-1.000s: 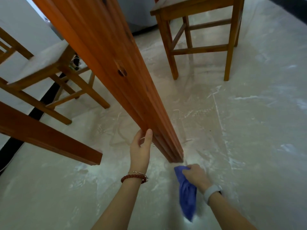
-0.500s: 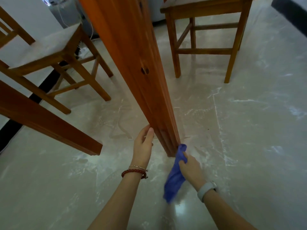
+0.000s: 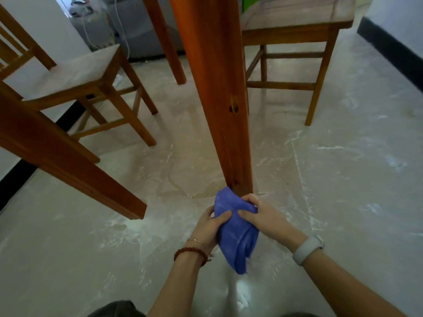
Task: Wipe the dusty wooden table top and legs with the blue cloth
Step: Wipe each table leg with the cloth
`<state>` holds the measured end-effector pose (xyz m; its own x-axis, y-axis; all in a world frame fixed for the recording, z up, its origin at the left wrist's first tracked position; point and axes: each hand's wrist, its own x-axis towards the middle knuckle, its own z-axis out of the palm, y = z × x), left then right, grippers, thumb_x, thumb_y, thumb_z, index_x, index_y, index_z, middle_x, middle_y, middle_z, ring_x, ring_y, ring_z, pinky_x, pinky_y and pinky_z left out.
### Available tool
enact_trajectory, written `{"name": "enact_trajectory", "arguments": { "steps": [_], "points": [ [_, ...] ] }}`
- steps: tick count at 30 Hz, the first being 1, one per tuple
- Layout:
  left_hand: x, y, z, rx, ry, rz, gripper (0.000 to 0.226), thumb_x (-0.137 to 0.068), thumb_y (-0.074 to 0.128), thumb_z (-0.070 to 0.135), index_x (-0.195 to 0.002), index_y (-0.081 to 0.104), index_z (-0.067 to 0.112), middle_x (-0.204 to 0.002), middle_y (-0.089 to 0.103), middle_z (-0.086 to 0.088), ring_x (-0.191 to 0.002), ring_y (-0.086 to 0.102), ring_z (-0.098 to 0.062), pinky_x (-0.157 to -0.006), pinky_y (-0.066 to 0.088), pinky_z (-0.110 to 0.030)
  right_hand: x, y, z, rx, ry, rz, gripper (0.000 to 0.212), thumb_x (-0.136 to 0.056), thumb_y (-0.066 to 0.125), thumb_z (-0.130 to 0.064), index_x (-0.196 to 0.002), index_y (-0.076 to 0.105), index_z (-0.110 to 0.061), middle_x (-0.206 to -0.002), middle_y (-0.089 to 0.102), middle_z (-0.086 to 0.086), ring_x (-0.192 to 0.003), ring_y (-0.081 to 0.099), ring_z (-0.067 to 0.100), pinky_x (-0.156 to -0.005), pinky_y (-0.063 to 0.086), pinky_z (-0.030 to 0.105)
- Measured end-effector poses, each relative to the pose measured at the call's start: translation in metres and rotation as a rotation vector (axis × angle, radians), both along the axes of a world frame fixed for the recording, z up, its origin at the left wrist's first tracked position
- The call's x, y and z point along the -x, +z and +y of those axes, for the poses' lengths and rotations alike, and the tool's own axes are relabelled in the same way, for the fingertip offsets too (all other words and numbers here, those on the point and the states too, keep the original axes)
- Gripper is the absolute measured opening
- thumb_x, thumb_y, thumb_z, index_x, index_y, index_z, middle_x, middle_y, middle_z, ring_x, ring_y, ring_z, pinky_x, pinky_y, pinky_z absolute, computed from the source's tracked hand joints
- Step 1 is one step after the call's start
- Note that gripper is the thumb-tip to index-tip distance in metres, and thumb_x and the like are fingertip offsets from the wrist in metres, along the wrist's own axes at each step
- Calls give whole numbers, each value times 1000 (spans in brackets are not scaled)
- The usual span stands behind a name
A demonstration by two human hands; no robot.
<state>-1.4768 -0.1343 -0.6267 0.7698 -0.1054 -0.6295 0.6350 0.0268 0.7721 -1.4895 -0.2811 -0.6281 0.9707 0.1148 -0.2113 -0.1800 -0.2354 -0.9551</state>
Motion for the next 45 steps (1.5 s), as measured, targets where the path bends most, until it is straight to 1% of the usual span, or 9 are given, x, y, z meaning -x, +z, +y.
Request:
{"name": "enact_trajectory", "arguments": {
  "steps": [7,14,18,22,28,31,35,39,45],
  "points": [
    [-23,78,13,-10,491,-555,40,-87,57,19,-125,44,26,-126,55,-2,-112,56,-23,-99,44,-48,-13,31,2,32,-459,-291,11,-93,46,-14,-98,54,-20,-99,58,3,-86,55,9,-73,45,17],
    [-71,154,-26,-99,211,-923,39,-94,42,14,-127,45,35,-124,50,13,-118,47,-9,-103,36,-32,-36,56,10,-112,-565,-482,30,-90,48,-7,-111,46,-29,-111,51,-3,-92,54,0,-75,44,7],
    [-72,74,-28,-346,22,-713,32,-93,40,5,-123,52,10,-117,58,-6,-110,53,-19,-97,40,-29,-37,38,11,-95,-567,-449,34,-88,48,-3,-117,49,-21,-114,49,1,-94,52,2,-81,44,15],
    [-40,-3,-9,-425,-272,-293,34,-94,40,7,-124,51,18,-116,56,-2,-118,50,-24,-98,39,-33,-34,17,3,-112,-530,-310,32,-89,45,-6,-117,46,-22,-118,48,3,-100,52,13,-85,46,25],
    [-44,3,-13,-568,77,-662,49,-95,37,6,-140,30,21,-124,38,13,-113,38,-5,-101,29,-24,-22,-26,-7,-49,-503,-119,41,-92,42,-8,-132,41,-16,-127,47,4,-95,52,13,-82,45,23],
    [-49,-28,-45,-531,136,-778,47,-92,37,0,-136,39,16,-129,46,6,-117,44,-9,-103,33,-24,-13,-44,-17,-71,-468,-70,43,-91,42,-5,-132,40,-16,-120,47,-1,-81,54,5,-63,44,6],
    [-49,-99,-52,-545,124,-420,44,-89,35,-3,-129,48,9,-124,56,-16,-117,51,-30,-107,36,-40,4,-74,-40,-89,-547,27,43,-89,44,-1,-128,45,-19,-111,50,-3,-72,52,5,-61,42,10],
    [-33,-143,-38,-656,-275,-16,41,-91,37,1,-131,46,10,-126,54,-20,-116,50,-37,-103,38,-44,37,-117,-48,-97,-589,172,41,-88,42,4,-124,48,-14,-108,53,3,-78,53,11,-57,44,11],
    [3,-114,-50,-459,-359,-16,28,-87,46,0,-109,50,16,-96,63,-12,-89,60,-30,-83,49,-40,50,-132,-30,-356,-483,333,32,-95,44,-17,-127,43,-20,-116,53,2,-90,52,9,-68,44,12]
  ]
}}
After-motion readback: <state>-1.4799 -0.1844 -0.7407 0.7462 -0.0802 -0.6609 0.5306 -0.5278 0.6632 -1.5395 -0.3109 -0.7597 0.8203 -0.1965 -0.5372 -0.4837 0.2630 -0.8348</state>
